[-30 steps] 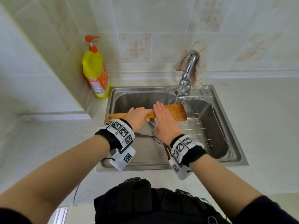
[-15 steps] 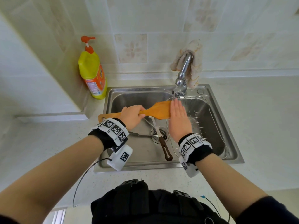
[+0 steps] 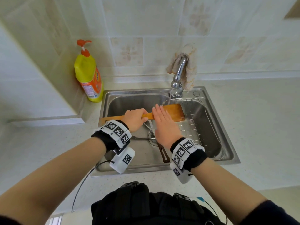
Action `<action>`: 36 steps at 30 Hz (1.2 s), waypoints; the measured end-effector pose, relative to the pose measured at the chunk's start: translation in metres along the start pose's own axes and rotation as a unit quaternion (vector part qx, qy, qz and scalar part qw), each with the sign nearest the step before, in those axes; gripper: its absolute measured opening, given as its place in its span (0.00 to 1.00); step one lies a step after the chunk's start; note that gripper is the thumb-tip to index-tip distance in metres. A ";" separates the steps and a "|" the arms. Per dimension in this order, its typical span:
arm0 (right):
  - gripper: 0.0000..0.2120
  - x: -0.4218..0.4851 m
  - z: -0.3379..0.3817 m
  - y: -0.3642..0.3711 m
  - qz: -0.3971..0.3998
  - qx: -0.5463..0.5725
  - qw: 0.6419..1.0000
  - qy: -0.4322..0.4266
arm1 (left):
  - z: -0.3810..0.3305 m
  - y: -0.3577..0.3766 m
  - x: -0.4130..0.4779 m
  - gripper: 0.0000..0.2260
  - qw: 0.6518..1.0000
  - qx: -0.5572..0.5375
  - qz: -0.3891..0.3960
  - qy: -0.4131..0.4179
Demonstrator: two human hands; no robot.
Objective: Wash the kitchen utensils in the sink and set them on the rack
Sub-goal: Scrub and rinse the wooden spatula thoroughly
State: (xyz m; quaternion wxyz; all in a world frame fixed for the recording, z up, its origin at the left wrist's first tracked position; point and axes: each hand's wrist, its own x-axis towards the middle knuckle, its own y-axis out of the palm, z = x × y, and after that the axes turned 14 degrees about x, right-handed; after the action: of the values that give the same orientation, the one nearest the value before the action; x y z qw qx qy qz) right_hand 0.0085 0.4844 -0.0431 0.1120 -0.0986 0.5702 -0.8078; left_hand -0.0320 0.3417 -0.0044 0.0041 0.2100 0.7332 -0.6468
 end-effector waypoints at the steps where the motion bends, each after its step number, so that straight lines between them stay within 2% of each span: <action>1: 0.36 0.006 -0.004 -0.005 -0.006 -0.001 1.000 0.000 | -0.001 0.000 0.002 0.12 1.000 -0.006 -0.003 0.001; 5: 0.37 0.006 -0.033 -0.023 -0.062 -0.007 0.988 0.144 | -0.008 -0.005 0.010 0.13 1.000 -0.018 -0.016 -0.011; 8: 0.38 -0.006 -0.010 -0.005 -0.001 -0.004 0.998 0.068 | -0.011 0.000 0.008 0.12 1.000 0.013 -0.002 0.000; 10: 0.37 0.002 -0.012 -0.008 -0.003 0.000 1.000 0.029 | -0.011 0.000 0.009 0.12 1.000 0.010 -0.006 0.003; 14: 0.37 0.002 -0.033 -0.020 -0.039 -0.016 0.987 0.152 | -0.010 0.000 0.012 0.13 1.000 -0.003 -0.006 -0.002; 15: 0.38 -0.003 -0.025 -0.013 -0.023 -0.025 0.989 0.142 | -0.010 0.002 0.011 0.13 1.000 0.003 0.001 0.000; 17: 0.38 -0.009 -0.005 0.002 0.019 -0.022 0.998 0.062 | -0.010 0.008 0.008 0.13 1.000 0.016 0.014 0.002; 19: 0.36 0.001 -0.006 0.004 0.020 -0.011 1.000 0.006 | -0.008 0.009 0.007 0.13 1.000 0.005 0.015 0.002; 21: 0.36 0.011 -0.025 -0.007 -0.001 0.003 0.999 0.042 | -0.006 0.005 0.009 0.13 1.000 -0.010 0.012 -0.002; 23: 0.37 0.004 -0.044 -0.015 -0.013 0.028 0.994 0.103 | -0.003 0.004 0.009 0.13 1.000 -0.003 0.016 -0.005; 26: 0.37 -0.007 -0.048 -0.010 0.021 0.129 0.983 0.128 | 0.005 0.007 0.006 0.13 0.999 0.014 0.030 -0.013; 29: 0.38 -0.005 -0.041 -0.014 0.029 0.299 0.943 0.146 | 0.014 0.008 0.004 0.11 0.999 0.011 0.034 -0.014; 31: 0.38 -0.004 -0.039 -0.019 0.022 0.379 0.911 0.159 | 0.019 0.010 0.006 0.06 0.998 0.052 0.024 -0.008; 33: 0.37 -0.008 -0.040 -0.022 0.009 0.398 0.904 0.154 | 0.021 0.014 0.006 0.06 0.996 0.090 0.004 -0.005; 36: 0.38 -0.012 -0.033 -0.021 0.002 0.337 0.935 0.109 | 0.021 0.022 0.004 0.10 0.994 0.109 0.002 0.023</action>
State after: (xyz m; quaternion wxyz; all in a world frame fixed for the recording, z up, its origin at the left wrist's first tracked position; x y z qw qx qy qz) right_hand 0.0096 0.5243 -0.0347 0.0779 0.0348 0.2738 -0.9580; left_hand -0.0338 0.3243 -0.0299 -0.0343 0.2253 0.6578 -0.7179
